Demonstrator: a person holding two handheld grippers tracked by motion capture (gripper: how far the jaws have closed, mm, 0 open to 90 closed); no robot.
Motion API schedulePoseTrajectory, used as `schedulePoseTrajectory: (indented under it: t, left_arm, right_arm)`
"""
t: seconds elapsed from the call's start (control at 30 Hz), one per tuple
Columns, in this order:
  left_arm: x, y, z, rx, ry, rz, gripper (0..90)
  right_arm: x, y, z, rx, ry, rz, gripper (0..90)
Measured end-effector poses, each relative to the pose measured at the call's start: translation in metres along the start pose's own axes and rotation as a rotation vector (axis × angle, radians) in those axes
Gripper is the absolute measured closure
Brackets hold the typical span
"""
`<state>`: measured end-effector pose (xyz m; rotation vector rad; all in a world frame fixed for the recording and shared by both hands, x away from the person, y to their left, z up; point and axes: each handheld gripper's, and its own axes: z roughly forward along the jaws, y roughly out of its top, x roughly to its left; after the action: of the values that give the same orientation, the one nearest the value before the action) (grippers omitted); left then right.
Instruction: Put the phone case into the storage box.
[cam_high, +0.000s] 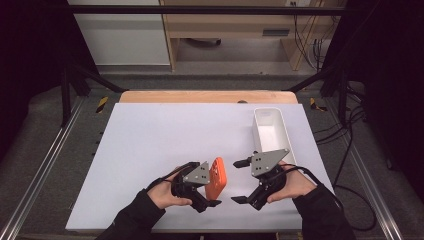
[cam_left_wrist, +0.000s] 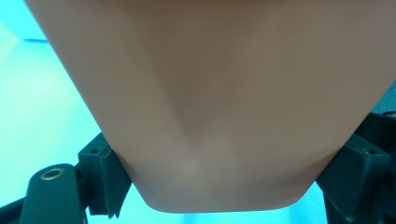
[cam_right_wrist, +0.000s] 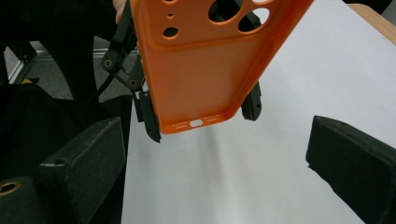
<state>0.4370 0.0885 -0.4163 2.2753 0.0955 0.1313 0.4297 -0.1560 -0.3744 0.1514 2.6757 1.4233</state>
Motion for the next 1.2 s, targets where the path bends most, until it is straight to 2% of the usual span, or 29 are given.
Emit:
schedulePoseTrajectory:
  t: [0.4, 1.2]
  left_arm:
    - [0.0, 0.008, -0.002, -0.041, -0.043, 0.014, 15.3]
    - [-0.004, 0.015, 0.008, -0.031, -0.068, 0.043, 15.3]
  right_arm:
    - [-0.001, 0.01, -0.001, -0.012, 0.039, -0.018, 4.9]
    - [-0.002, 0.018, 0.002, -0.046, 0.068, -0.041, 5.5]
